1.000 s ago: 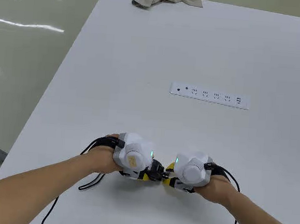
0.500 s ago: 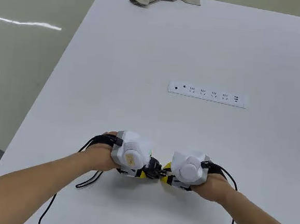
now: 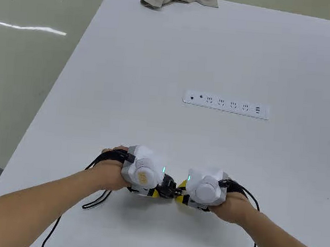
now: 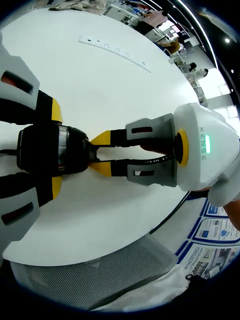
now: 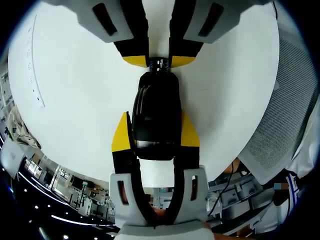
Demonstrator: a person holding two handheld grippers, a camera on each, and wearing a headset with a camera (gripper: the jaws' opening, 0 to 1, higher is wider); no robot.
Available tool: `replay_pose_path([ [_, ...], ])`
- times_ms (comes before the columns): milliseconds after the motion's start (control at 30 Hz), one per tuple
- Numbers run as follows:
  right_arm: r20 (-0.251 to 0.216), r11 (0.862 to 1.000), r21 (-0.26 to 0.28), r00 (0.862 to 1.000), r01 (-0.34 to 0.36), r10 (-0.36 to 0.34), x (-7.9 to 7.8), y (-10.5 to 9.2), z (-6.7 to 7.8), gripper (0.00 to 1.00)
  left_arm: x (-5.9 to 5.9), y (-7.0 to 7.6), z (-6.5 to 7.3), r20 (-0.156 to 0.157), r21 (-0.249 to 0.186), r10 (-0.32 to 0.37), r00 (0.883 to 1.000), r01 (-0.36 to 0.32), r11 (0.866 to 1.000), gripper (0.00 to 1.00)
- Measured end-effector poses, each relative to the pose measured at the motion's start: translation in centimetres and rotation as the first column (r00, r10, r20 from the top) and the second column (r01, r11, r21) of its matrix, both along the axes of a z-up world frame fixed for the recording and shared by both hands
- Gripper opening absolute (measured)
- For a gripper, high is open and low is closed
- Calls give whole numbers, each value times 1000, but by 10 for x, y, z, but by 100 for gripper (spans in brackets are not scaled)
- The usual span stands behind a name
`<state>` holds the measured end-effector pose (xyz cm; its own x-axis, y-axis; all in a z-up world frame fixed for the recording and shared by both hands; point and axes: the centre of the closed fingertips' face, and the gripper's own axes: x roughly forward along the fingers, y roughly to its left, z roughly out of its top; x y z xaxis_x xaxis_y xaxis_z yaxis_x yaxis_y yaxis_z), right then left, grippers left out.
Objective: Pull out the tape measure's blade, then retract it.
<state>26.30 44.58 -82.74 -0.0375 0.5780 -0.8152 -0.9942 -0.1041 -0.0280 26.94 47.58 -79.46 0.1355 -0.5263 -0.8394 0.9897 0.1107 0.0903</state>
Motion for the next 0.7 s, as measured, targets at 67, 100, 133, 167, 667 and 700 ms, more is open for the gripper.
replay_pose_path([
  [67, 4, 1000, 4, 1000, -6, 6, 0, -1, 0, 15, 0, 0, 0, 0, 0, 3, 1000, -3, 1000, 34],
  [100, 5, 1000, 4, 1000, -7, 7, 0, -1, 0, 15, 0, 0, -1, 0, 0, 3, 1000, -3, 1000, 34],
  [133, 9, 1000, 5, 1000, -12, 11, 0, -1, 0, 15, 1, 0, -1, 0, 0, 5, 1000, -5, 1000, 34],
  [167, 11, 1000, 6, 1000, -13, 13, 0, -1, 0, 14, 1, 0, 0, 0, -1, 5, 1000, -5, 1000, 34],
  [667, 22, 1000, -2, 1000, -8, 9, 3, -13, 1, 14, 1, 0, -1, -3, 16, 6, 1000, -6, 1000, 33],
  [700, 22, 1000, -3, 1000, -8, 8, 3, -14, 1, 14, 1, 0, -1, -2, 17, 5, 1000, -5, 1000, 33],
])
